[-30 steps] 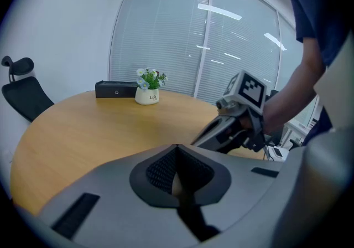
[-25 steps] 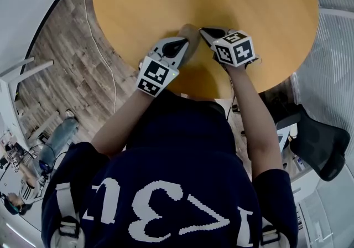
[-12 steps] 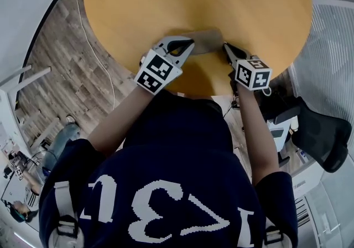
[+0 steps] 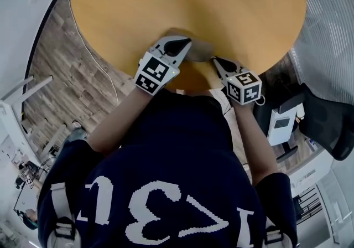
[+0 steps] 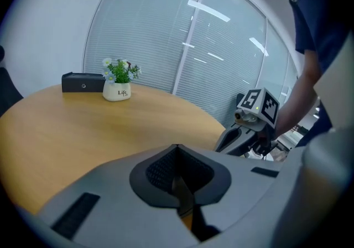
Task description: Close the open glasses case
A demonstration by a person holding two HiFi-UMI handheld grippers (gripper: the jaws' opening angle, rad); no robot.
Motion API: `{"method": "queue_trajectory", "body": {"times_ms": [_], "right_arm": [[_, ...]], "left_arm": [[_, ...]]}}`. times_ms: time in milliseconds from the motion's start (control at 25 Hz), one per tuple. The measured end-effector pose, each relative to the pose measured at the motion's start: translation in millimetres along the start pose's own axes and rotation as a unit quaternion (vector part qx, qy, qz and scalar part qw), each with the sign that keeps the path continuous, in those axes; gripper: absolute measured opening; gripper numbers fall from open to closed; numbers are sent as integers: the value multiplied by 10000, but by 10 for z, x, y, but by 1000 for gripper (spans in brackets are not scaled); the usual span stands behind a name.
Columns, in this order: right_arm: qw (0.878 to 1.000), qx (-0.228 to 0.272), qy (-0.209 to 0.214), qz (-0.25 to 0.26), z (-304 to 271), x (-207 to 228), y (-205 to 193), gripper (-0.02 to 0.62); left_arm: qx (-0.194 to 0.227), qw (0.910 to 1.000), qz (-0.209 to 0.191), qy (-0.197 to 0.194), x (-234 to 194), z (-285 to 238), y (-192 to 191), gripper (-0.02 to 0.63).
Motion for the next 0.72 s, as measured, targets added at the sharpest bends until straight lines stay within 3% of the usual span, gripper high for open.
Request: {"method": "queue_trajectory", "body": {"times_ms": [120,480,720], "right_arm": [[9990,-160,79,414,1,-17,63,21],[9975,-260,-63,652,-29,164,214,21],[9864,-540,612,1428,20,126,232,26]], "left_arm": [[47,10000,16,2,-11,5,0,14],[31,10000,-49,-78,-3,-27,19,14],[79,9999,-51,-90,-5,-27,21,14]]}}
Point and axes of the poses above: the fingertips, and each gripper's own axes: z backward along the fingers, x to its right, y out of its top, the point moved 2 cm from there along z, backward along the fingers, and after that the axes turned 2 degrees about x, right-handed, at the moved point
